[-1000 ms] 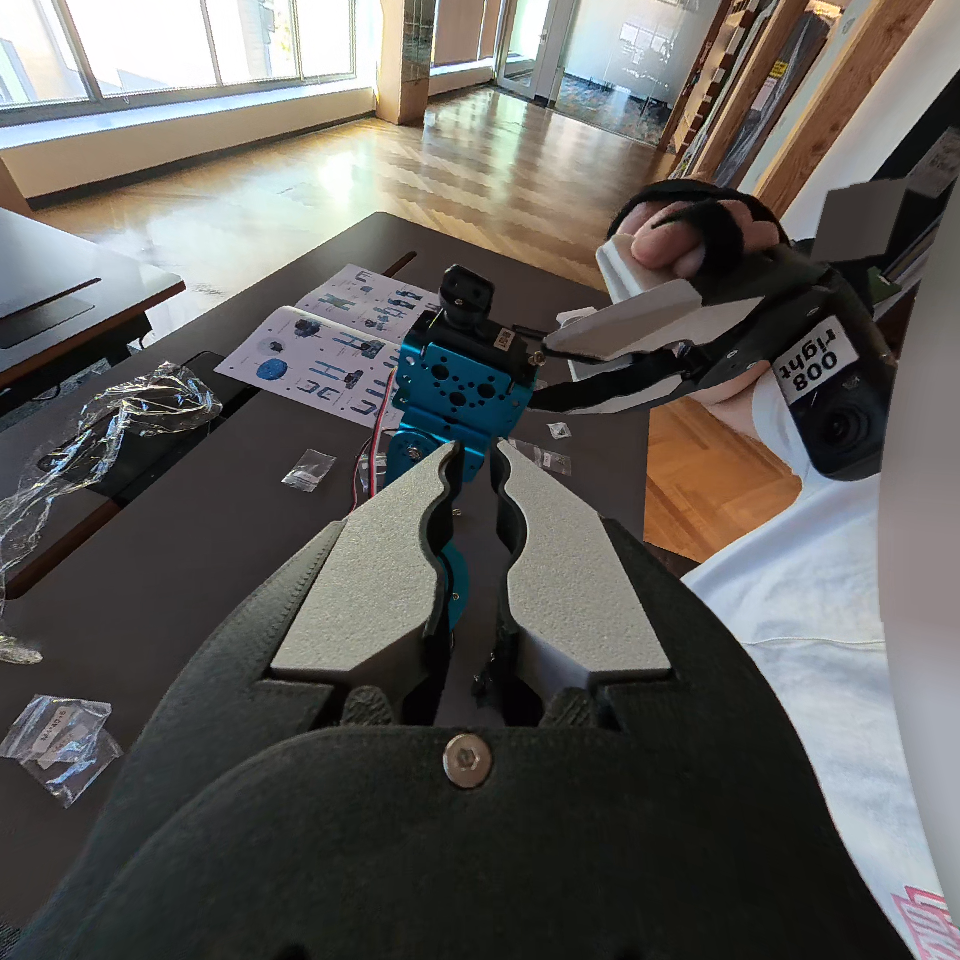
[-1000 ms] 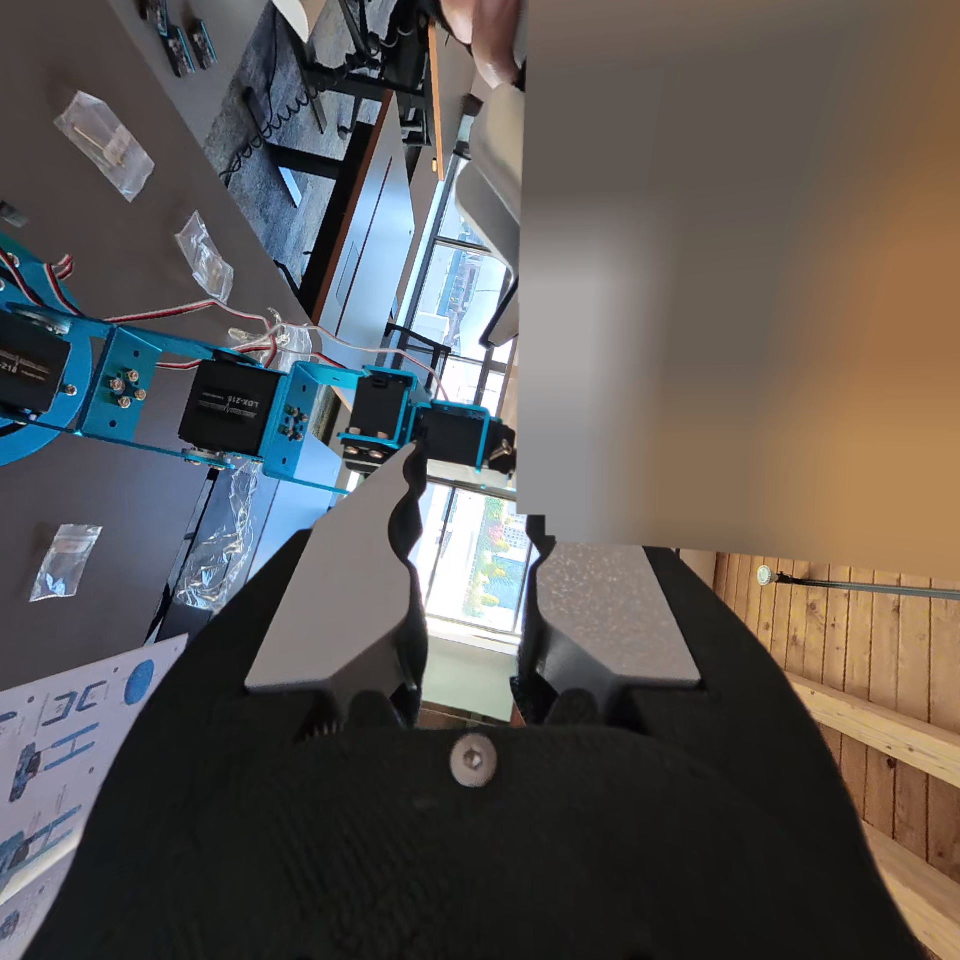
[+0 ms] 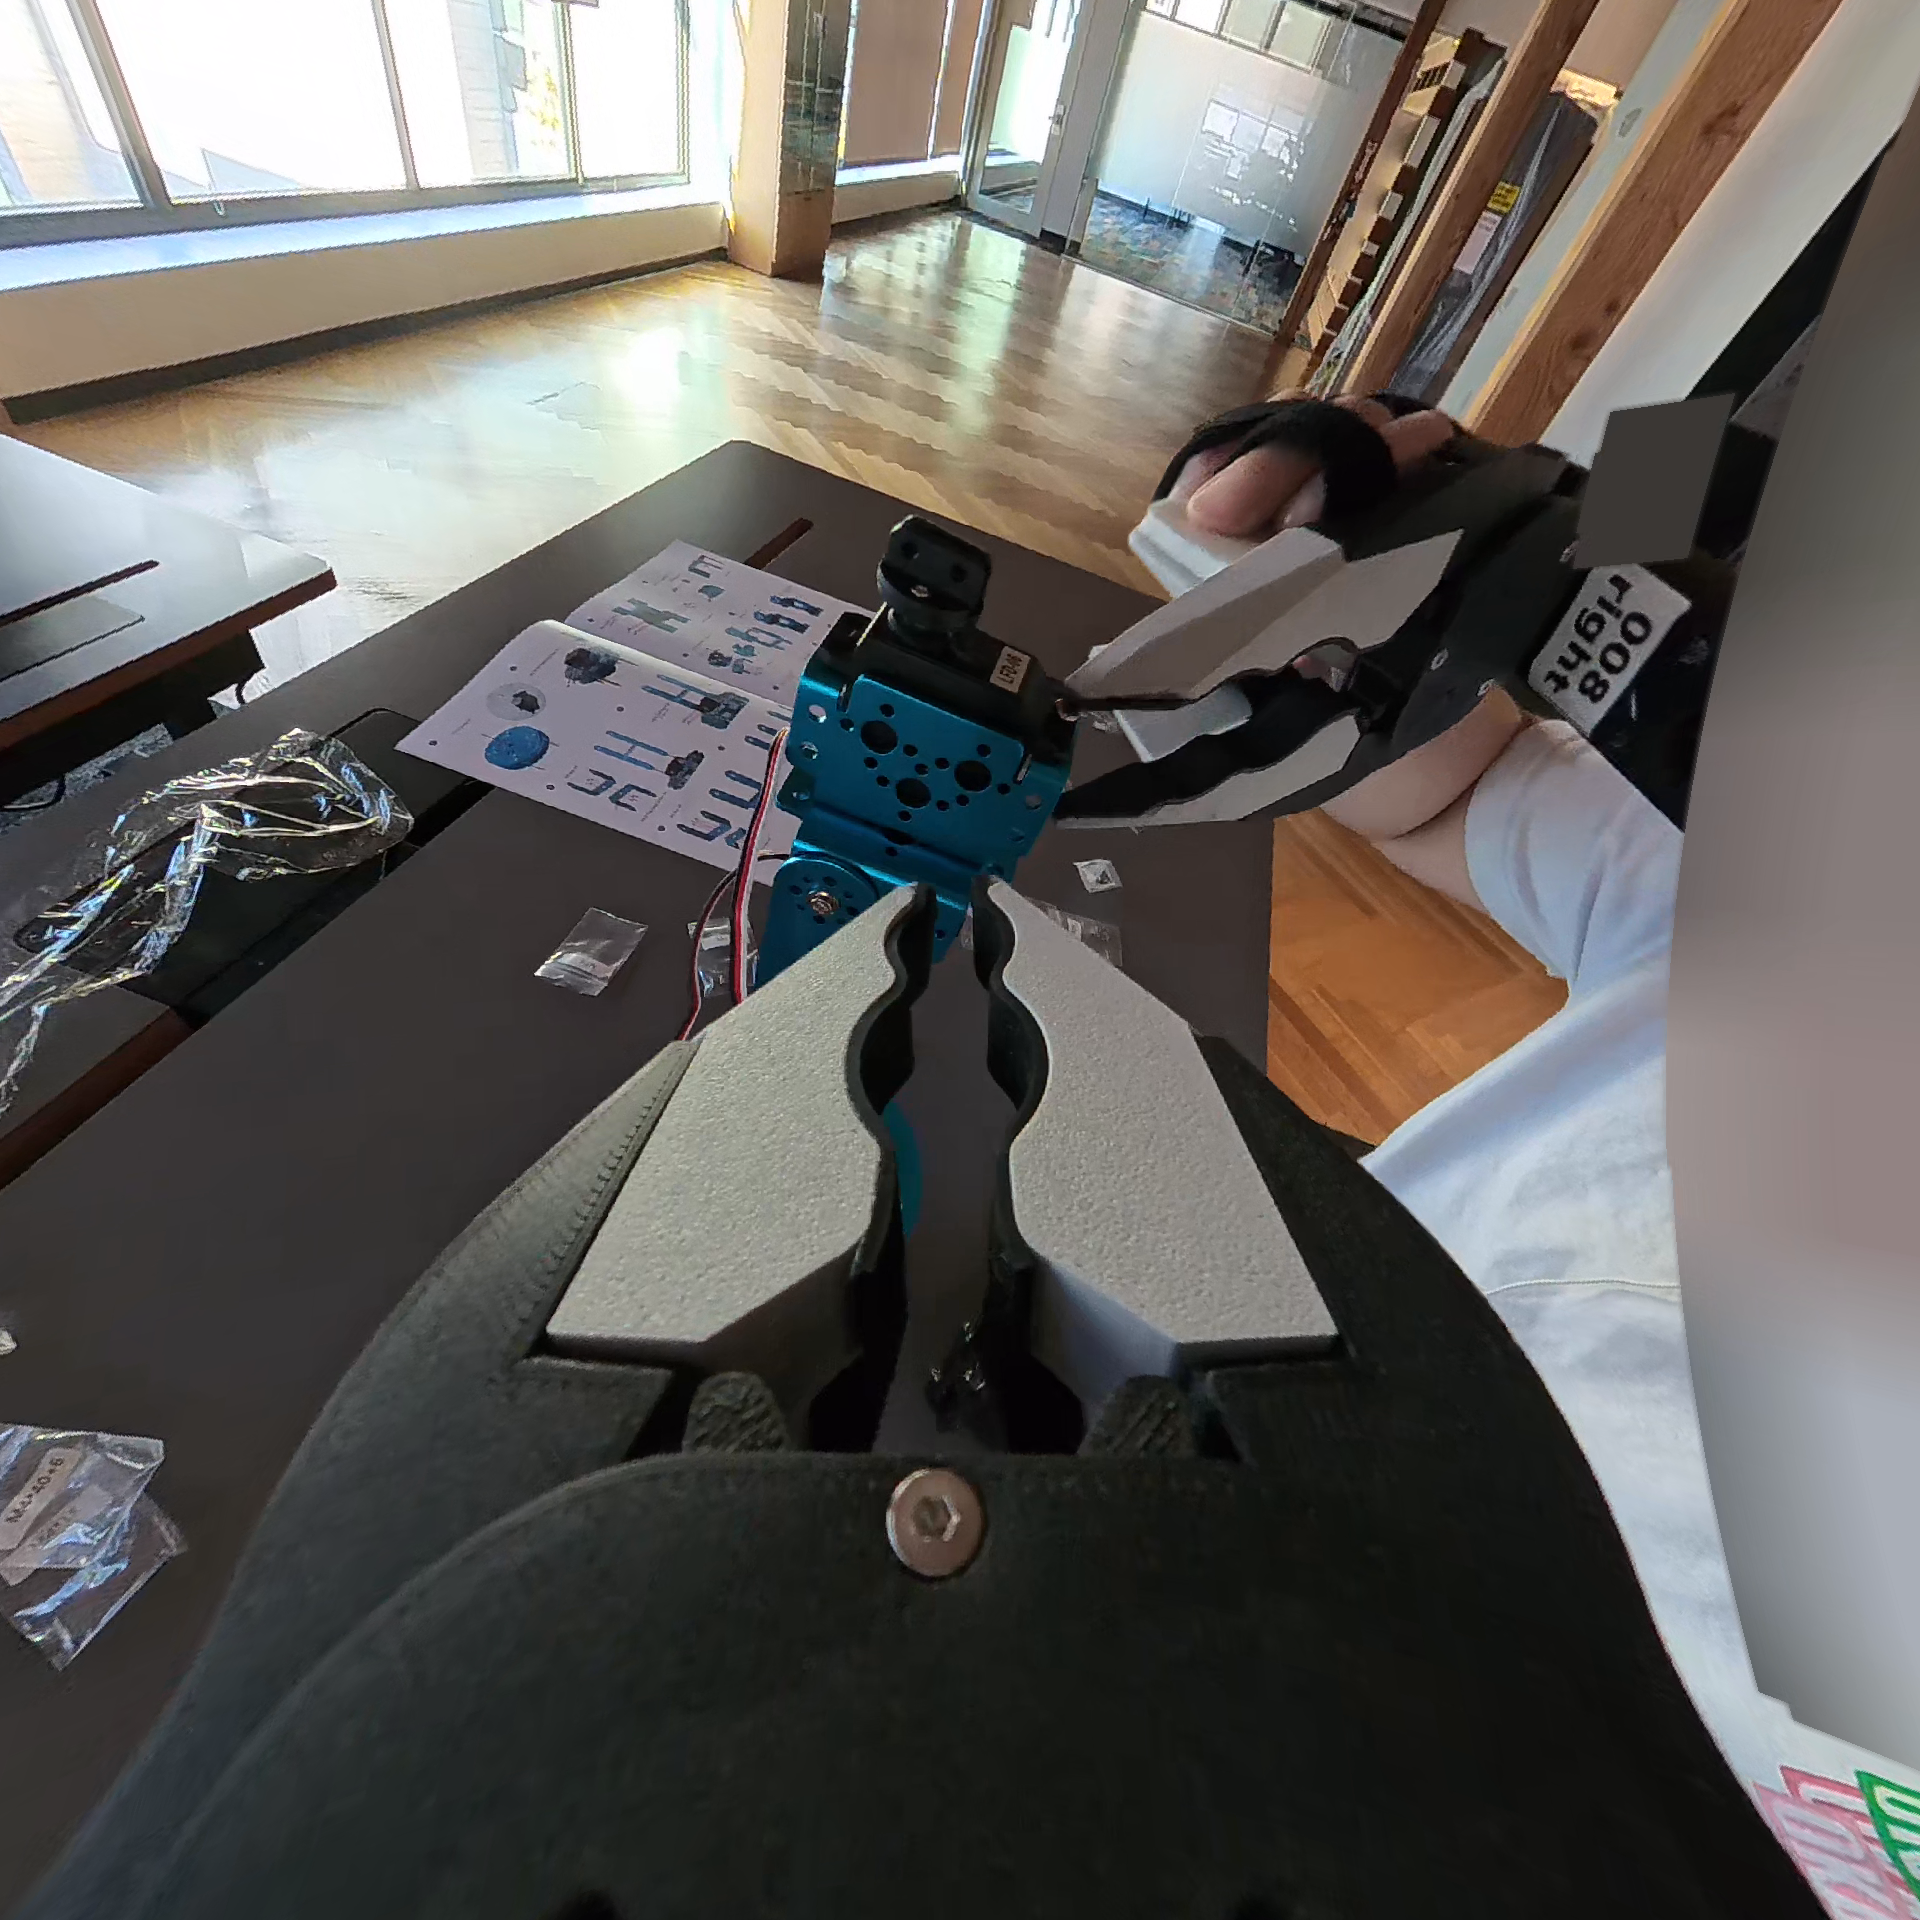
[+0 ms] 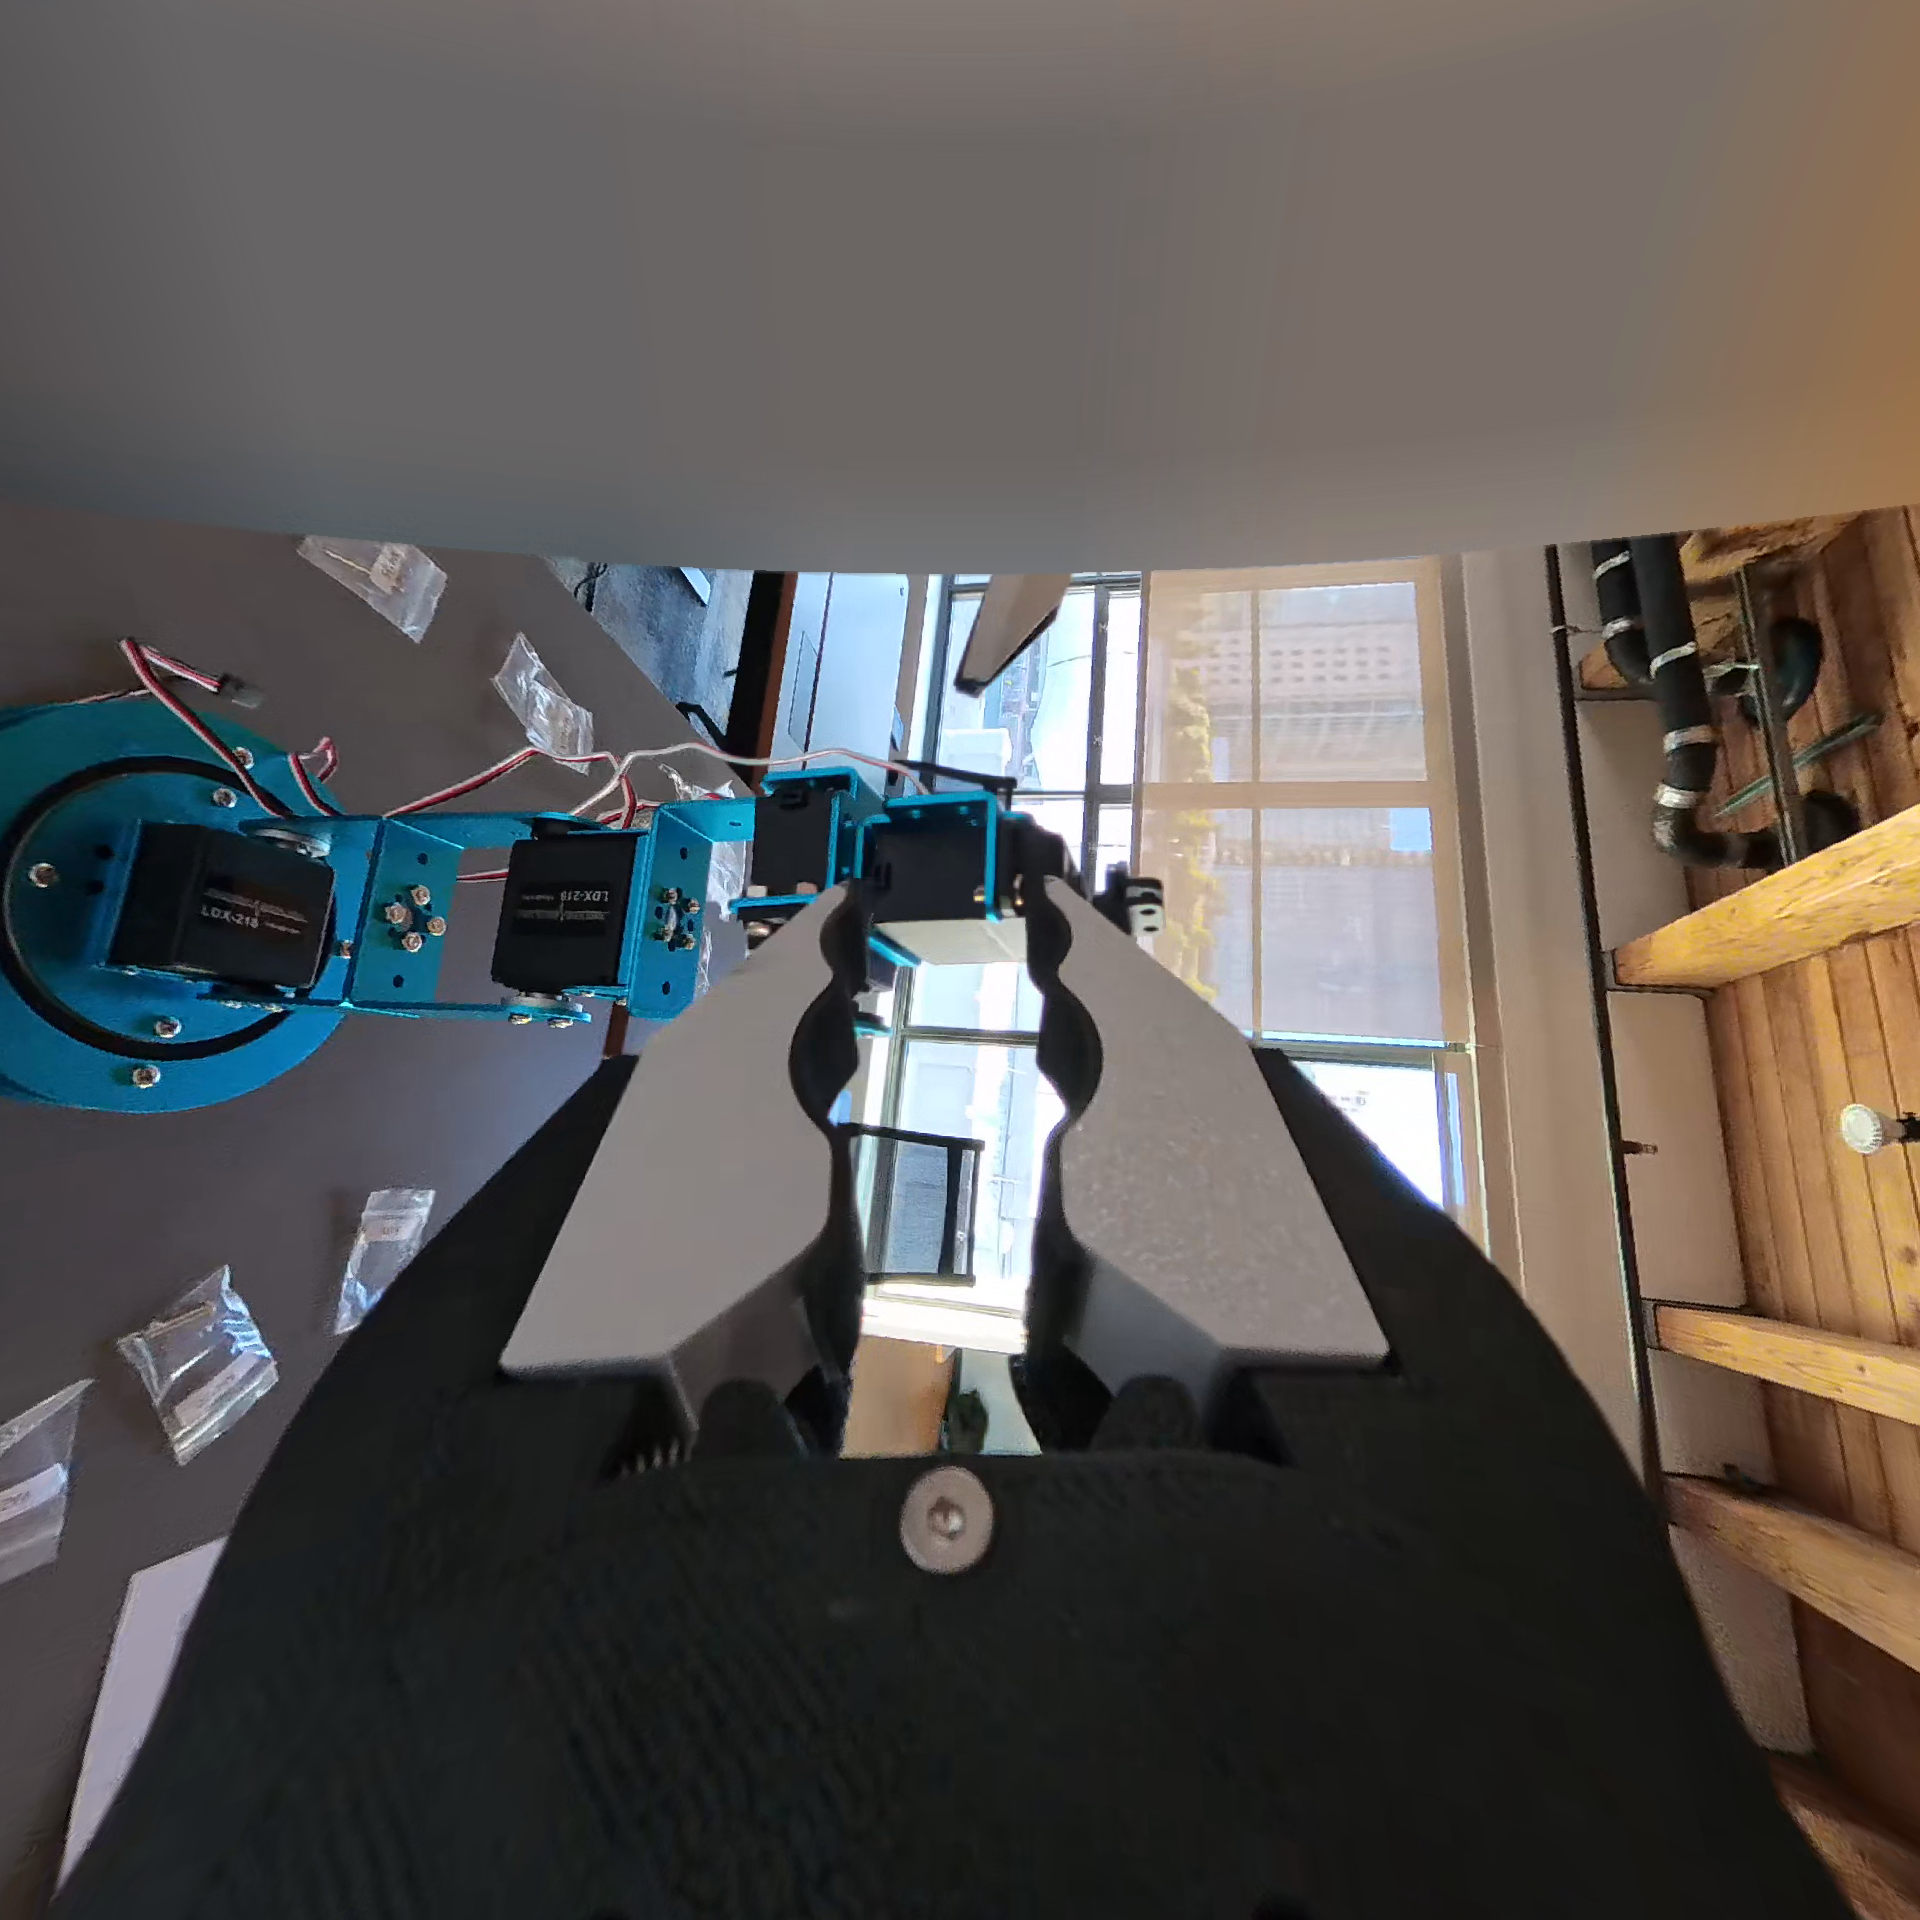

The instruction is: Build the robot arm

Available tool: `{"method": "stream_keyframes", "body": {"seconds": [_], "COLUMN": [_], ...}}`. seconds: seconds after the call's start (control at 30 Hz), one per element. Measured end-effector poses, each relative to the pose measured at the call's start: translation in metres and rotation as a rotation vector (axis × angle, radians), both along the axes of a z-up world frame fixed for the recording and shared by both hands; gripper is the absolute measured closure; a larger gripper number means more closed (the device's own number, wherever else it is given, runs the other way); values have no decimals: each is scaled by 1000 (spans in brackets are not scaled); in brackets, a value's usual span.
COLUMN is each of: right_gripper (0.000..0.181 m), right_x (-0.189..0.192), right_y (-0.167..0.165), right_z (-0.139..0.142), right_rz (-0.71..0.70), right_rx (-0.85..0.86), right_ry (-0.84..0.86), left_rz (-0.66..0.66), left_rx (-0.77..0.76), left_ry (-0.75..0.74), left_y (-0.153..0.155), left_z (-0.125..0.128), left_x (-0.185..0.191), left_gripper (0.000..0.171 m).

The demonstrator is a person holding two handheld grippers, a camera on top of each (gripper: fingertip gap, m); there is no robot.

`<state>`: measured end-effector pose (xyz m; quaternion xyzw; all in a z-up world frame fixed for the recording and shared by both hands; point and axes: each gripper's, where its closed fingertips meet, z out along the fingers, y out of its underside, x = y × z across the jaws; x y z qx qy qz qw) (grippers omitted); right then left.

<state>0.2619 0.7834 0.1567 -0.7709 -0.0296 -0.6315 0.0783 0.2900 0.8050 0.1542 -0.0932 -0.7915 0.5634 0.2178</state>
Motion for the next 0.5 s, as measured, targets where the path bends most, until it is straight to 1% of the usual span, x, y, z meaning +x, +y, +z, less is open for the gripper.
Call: {"method": "stream_keyframes", "body": {"seconds": [0.1, 0.17, 0.23, 0.3, 0.33, 0.4, 0.47, 0.5], "right_gripper": [151, 151, 150, 150, 150, 152, 154, 154], "right_x": [-2, -6, -16, -34, -47, -75, -110, -130], "right_y": [-1, 0, -6, -20, -30, -60, -97, -111], "right_z": [1, 10, 18, 18, 13, -10, -47, -76], "right_rz": [3, 15, 6, -21, -42, -128, -263, -330], "right_rx": [26, 77, 154, 278, 360, 549, 793, 922], "right_ry": [-3, -37, -61, -71, -67, -46, -15, 35], "left_rz": [3, 8, 10, 8, 11, 38, 89, 114], "left_rx": [-2, -2, 0, 5, 10, 20, 13, 11], "left_ry": [11, 19, 30, 45, 49, 46, 28, 15], "left_y": [2, 4, 8, 15, 20, 34, 50, 59], "left_z": [1, 1, 0, -4, -9, -23, -40, -50], "left_x": [2, 3, 3, 1, 1, 1, 2, 1], "left_gripper": [165, 165, 165, 164, 164, 163, 162, 162]}}
